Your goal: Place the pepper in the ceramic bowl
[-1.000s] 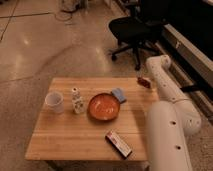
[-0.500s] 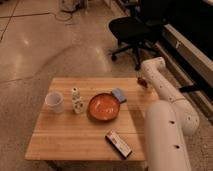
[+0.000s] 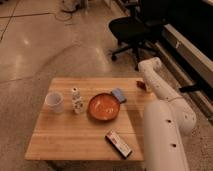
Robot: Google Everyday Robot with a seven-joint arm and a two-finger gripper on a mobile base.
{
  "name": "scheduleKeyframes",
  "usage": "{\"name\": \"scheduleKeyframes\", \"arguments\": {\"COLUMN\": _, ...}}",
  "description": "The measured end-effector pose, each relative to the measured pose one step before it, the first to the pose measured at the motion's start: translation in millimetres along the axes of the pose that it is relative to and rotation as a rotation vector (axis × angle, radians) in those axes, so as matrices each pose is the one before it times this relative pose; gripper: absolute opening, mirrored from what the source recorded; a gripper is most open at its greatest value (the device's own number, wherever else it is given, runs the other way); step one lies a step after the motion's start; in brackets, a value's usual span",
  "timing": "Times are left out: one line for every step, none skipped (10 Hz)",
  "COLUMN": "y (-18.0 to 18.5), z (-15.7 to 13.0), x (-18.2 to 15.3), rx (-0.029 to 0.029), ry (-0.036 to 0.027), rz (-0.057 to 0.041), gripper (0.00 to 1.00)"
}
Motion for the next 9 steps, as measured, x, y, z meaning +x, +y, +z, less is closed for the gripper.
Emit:
{"name": "scheduleKeyframes", "arguments": {"y": 0.09, "z": -1.96, "x": 1.20, "rx": -0.00083, "ry": 0.00183, "rz": -0.00299, "gripper": 0.02}}
{"name": "scheduleKeyframes", "arguments": {"y": -0.88, "z": -3.22, "x": 1.51, "rx": 0.00183, "ry": 0.00260, "rz": -0.00224, "gripper": 0.00}}
{"name": "scheduleKeyframes", "arguments": {"y": 0.39, "z": -9.41, "x": 2.44, "rx": -0.00059, "ry": -0.00101, "rz": 0.00025, "gripper": 0.00}}
{"name": "scheduleKeyframes", "arguments": {"y": 1.39, "z": -9.20, "x": 3.96, "rx": -0.00026, "ry": -0.00305, "rz": 0.00647, "gripper": 0.00}}
{"name": "scheduleKeyframes", "arguments": {"y": 2.37, "z": -10.03, "x": 4.93, "rx": 0.00112, "ry": -0.00426, "rz": 0.00610, "gripper": 0.00}}
{"name": "scheduleKeyframes", "arguments": {"y": 2.62, "z": -15.69, "x": 2.60, "rx": 0.00651, "ry": -0.00919, "rz": 0.00012, "gripper": 0.00}}
{"name": "scheduleKeyframes", "arguments": {"y": 4.74, "z": -15.63, "x": -1.37, "rx": 0.00528, "ry": -0.01028, "rz": -0.01068, "gripper": 0.00}}
{"name": "scheduleKeyframes", "arguments": {"y": 5.97, "z": -15.42, "x": -4.55, "rx": 0.00349, "ry": -0.01122, "rz": -0.01615, "gripper": 0.00}}
{"name": "scheduleKeyframes", "arguments": {"y": 12.52, "z": -16.90, "x": -4.90, "rx": -0.00144, "ry": -0.01496, "rz": -0.02006, "gripper": 0.00}}
